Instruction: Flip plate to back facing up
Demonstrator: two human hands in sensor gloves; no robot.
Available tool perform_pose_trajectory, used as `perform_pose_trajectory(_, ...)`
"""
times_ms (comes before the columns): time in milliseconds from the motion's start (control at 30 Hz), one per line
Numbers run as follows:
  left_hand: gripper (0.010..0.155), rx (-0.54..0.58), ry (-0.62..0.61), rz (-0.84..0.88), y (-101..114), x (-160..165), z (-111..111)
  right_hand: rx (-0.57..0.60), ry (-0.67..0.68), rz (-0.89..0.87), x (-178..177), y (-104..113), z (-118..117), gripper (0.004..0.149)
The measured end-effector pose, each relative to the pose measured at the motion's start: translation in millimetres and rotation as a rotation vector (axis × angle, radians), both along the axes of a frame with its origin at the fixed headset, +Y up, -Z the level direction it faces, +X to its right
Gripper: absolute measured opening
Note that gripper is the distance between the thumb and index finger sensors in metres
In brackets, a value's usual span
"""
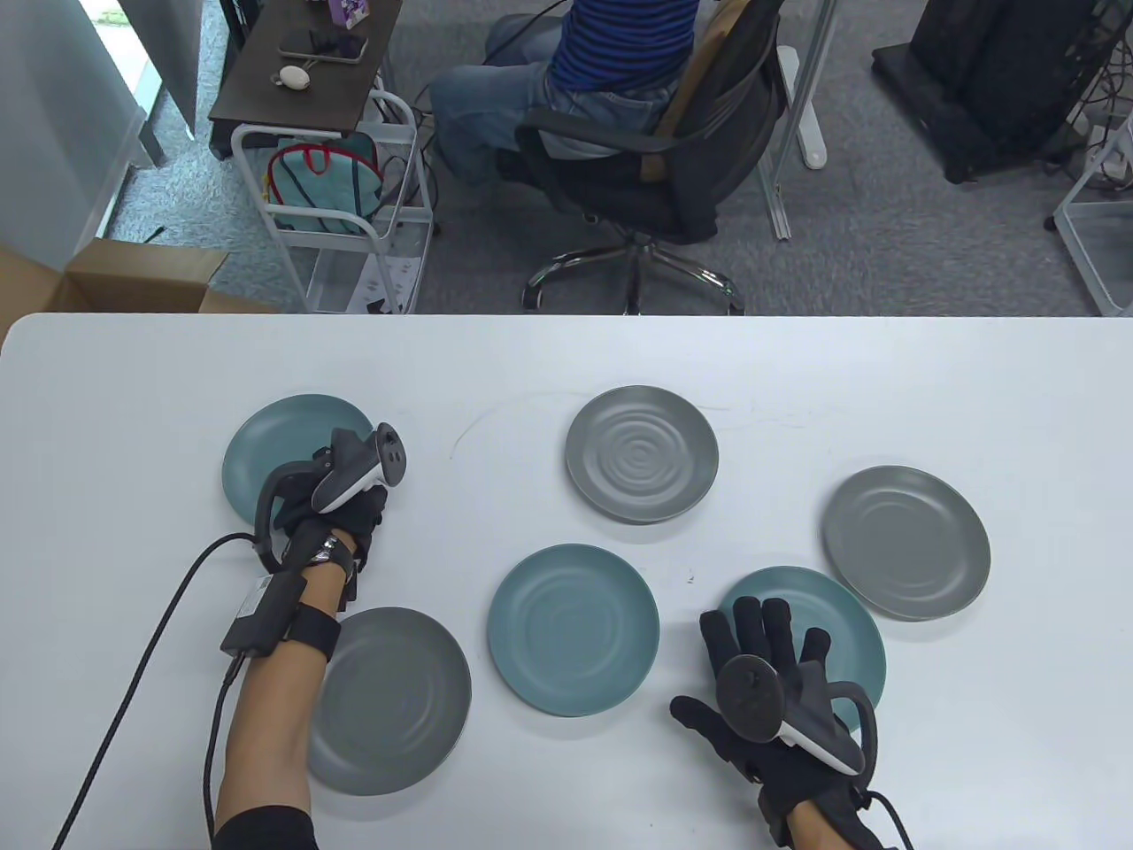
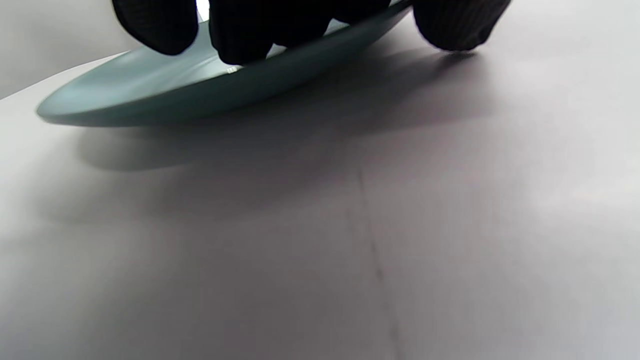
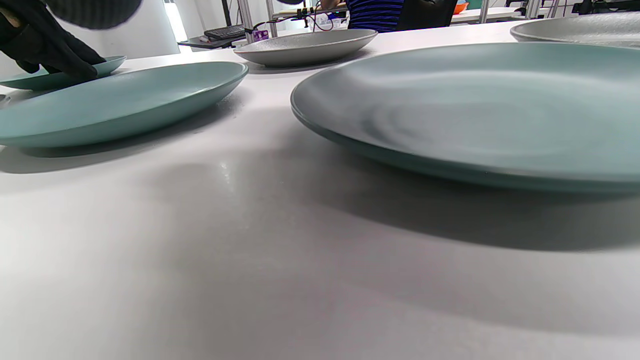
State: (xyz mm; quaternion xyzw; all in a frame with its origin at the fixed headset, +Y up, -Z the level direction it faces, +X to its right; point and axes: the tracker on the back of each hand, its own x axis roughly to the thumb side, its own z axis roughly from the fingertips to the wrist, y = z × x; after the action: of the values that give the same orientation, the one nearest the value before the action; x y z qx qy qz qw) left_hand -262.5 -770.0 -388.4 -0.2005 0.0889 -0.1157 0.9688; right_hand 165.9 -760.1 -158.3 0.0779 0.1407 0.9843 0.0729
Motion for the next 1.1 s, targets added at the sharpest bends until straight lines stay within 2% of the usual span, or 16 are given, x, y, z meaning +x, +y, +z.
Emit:
perform_pose_trajectory(267,0.069,0.012,-0.015,0.008,-1,7,-1,-0.001,-0.001,-0.003,0,1,0,0.091)
perform_pose_trajectory(467,0.066,0.029,-0.016,0.04,8,8,2,-0.004,0.002,-0.006,0,1,0,0.09)
perform_pose_trajectory(767,0.062,0.103,-0.022,0.154,36,7,7,-0.01,0.004,-0.018,1,1,0,0.09)
perform_pose_trajectory(1100,0.06,0.208,0.013,0.438,73,2,14,-0.012,0.01,-0.033,0,1,0,0.09)
